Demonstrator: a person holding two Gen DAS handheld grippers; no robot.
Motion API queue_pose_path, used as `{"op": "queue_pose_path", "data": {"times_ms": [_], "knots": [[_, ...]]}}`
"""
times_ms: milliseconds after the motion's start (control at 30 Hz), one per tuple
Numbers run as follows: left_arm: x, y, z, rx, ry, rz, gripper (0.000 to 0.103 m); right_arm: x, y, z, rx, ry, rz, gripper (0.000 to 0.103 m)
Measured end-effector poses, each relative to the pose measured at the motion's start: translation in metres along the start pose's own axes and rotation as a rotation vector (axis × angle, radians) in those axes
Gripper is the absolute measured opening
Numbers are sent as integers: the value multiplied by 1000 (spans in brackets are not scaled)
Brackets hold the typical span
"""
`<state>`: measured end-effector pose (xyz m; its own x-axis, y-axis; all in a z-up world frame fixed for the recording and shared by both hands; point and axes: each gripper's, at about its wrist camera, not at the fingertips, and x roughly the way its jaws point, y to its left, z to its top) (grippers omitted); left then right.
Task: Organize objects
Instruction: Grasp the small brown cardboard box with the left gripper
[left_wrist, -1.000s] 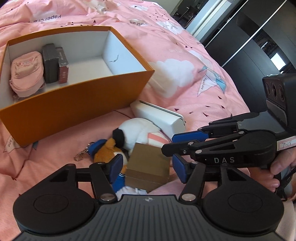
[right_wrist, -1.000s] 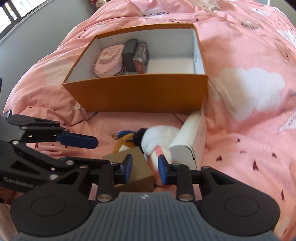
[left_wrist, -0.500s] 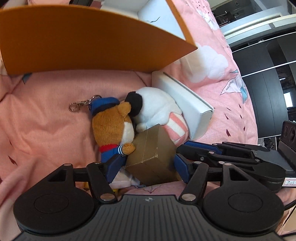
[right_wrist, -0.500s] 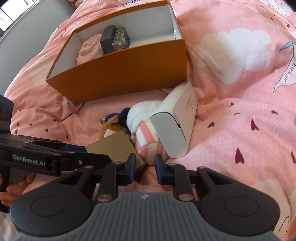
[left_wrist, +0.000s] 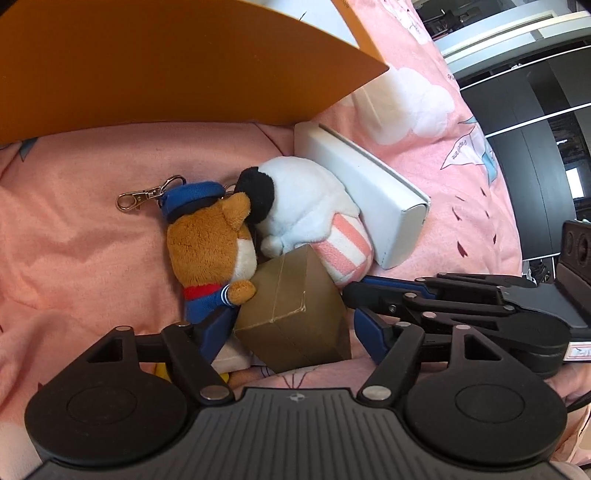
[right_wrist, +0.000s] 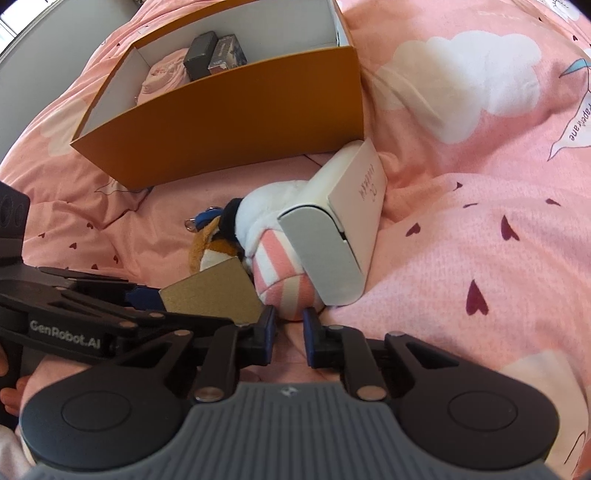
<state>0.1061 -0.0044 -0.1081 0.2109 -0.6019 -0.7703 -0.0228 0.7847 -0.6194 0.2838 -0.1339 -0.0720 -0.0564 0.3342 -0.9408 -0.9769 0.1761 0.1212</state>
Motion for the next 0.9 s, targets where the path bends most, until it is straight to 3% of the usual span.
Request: {"op": "queue_pose_path", "data": {"times_ms": [133,267,400,467,567,700,900], "knots": [[-11,6,-2,-50,-29,-66,65,-1,-1,-2,-2,-7,-4,15],[-10,13,1,-105,-18,-100,65,0,0,-2,-6,-6,6,14],[9,13,4,-135,39,-108,63,2,-4,-1,0,5,21,12],[19,13,4,-148,63,-91,56,2,-6,0,5,10,29,12],[15,7,3,-118,45,-68,56,1,-5,-1,0,11,24,11],[5,-10,2,-18,6,23,55,-11,1,1,-45,11,30,13],[-12,-22,2,77,-41,124,55,-57,12,15,-157,-70,3,13]]}}
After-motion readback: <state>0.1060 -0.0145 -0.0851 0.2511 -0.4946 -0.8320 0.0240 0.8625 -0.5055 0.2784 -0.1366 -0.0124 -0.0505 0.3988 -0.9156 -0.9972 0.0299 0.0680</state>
